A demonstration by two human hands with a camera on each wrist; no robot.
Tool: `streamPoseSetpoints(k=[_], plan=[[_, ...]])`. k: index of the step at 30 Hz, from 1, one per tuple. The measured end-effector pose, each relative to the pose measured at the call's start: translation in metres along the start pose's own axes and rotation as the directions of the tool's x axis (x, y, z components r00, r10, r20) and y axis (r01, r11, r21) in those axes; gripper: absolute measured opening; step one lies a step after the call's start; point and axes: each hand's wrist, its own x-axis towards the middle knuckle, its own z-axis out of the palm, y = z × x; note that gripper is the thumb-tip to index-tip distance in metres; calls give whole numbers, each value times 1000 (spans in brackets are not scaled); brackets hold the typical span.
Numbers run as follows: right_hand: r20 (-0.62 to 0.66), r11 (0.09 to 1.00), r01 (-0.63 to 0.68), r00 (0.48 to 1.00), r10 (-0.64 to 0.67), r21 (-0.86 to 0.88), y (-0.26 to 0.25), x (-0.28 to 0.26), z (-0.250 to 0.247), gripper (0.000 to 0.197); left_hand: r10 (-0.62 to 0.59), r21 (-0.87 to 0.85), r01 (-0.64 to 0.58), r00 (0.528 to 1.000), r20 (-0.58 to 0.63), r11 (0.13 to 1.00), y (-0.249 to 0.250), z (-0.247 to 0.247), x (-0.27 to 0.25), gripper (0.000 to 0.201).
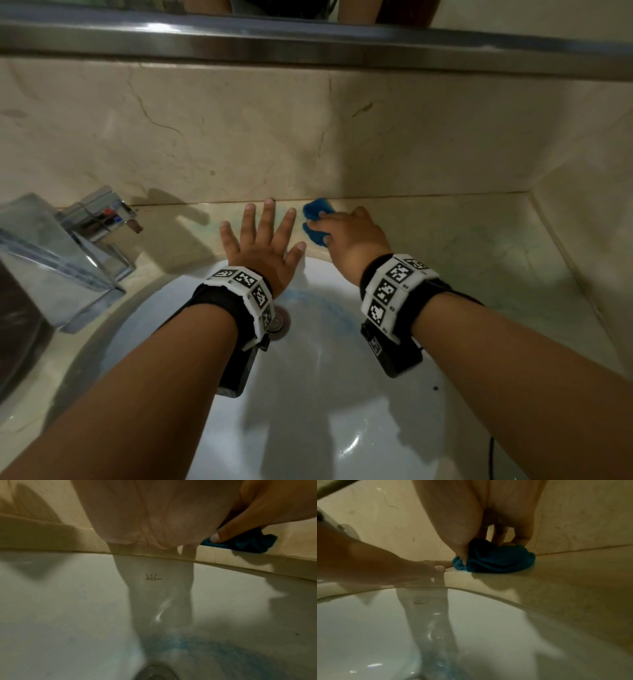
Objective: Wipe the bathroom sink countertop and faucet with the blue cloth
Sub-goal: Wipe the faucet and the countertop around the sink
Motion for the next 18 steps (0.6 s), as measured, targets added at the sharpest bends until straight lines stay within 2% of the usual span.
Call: streamPoseSetpoints(k=[2,5,8,11,14,16,18], plan=[[-16,998,-54,998,55,31,4,-2,-1,48,-11,17,11,1000,7,1000,2,-2,-2,59],[77,983,-185,980,185,-13,20,-6,-10,49,-12,-5,12,1000,-21,1000,11,-7,-6,58],[152,954,-298,943,297,-20,48,-18,-16,53,148,13,-147,986,-71,989,34,-9,-14,56],[45,957,-286,957,287,-42,81,-35,-6,56,277,11,-276,959,-59,961,60,-9,-8,57],[-132,959,-284,950,284,14,97,-55,4,52,252,17,-252,968,2,967,77,-8,7,58],[-176,967,-255,951,255,21,95,-64,9,52,236,60,-238,971,33,969,83,-4,13,59],[-166,977,-208,963,212,46,88,-67,12,51,224,87,-227,974,42,970,85,-1,17,60]])
